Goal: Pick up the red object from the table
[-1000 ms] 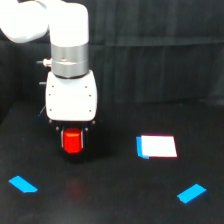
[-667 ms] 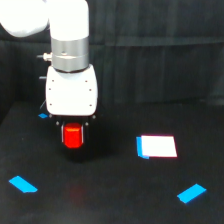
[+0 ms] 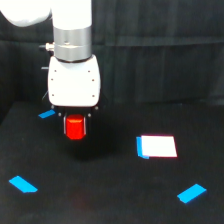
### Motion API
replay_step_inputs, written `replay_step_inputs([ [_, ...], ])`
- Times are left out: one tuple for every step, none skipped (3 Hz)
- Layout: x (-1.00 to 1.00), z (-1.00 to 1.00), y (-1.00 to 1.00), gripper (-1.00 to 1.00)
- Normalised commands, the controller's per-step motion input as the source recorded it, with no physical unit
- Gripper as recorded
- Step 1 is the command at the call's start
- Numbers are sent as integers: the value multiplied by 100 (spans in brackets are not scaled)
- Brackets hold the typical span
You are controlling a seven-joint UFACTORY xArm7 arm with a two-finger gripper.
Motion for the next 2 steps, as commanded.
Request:
replay_step_inputs([
  [6,61,5,-100],
  [10,54,-5,-100],
])
